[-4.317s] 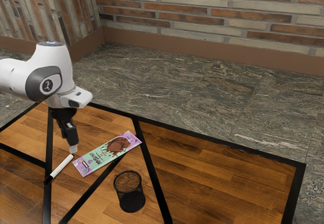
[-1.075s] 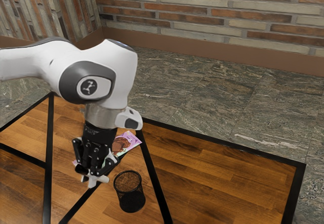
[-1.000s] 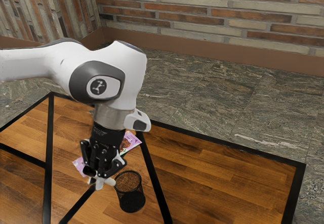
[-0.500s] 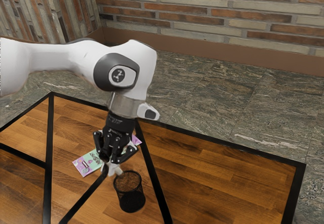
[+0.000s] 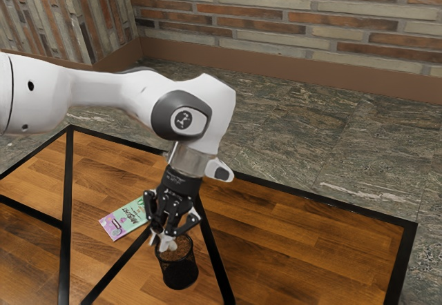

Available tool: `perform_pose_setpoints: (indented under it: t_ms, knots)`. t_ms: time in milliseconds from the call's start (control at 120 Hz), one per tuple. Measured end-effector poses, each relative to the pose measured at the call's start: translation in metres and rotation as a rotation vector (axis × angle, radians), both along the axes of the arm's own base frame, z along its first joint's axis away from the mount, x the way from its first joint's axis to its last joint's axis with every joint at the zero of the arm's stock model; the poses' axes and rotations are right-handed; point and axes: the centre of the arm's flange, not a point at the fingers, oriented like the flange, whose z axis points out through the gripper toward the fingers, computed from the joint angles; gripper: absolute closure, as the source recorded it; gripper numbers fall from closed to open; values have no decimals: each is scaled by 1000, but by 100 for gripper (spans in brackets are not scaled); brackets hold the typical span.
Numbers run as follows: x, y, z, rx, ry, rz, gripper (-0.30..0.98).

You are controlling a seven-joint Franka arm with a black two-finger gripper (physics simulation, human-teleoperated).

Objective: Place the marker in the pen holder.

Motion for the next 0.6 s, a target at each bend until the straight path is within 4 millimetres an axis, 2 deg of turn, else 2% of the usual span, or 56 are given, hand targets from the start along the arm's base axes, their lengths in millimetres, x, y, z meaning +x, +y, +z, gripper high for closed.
perform_pose_setpoints:
  t_ms: [225,308,375,417,550,600]
  knots:
    - [21,7,-37,15,52,8,75]
    - [30,18,-55,16,82,40,57]
    - [38,19,-43,7,52,52,42]
    - [38,19,-15,6,-5,57,34]
    - [38,36,166,-62,-351,37,18]
    - [36,46,215,-96,-430,8,15]
